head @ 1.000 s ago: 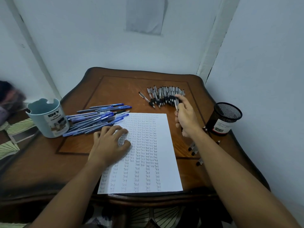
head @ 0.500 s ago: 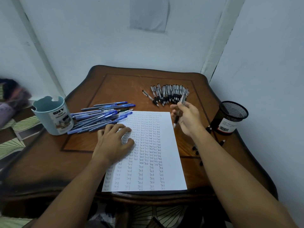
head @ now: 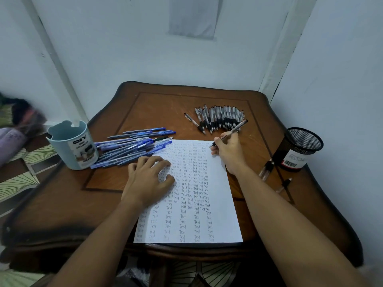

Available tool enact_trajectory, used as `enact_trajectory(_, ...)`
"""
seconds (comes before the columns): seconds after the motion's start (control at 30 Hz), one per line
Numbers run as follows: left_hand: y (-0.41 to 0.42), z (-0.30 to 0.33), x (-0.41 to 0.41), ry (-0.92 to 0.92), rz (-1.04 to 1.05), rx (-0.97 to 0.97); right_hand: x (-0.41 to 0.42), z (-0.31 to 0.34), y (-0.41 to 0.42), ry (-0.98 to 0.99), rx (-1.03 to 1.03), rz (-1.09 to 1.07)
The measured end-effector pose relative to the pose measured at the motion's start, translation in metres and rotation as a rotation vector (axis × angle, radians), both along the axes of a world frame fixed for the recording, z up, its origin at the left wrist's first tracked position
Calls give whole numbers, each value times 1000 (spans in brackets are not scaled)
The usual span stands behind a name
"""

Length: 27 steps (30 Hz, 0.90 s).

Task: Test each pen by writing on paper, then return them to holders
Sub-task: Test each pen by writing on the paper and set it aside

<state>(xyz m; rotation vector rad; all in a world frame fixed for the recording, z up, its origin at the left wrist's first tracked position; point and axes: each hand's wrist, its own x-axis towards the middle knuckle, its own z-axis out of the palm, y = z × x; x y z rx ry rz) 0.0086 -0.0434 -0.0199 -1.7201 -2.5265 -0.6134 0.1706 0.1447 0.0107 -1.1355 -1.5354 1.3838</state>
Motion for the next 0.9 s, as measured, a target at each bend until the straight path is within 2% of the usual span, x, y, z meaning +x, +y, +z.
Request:
enact_trajectory(0.17,1,1,0,15,-7,-13,-2,-1,9,-107,59,42)
enact_trajectory(0.9,-1,2,2,33,0,-13,-6,-10,11,-169,125,75)
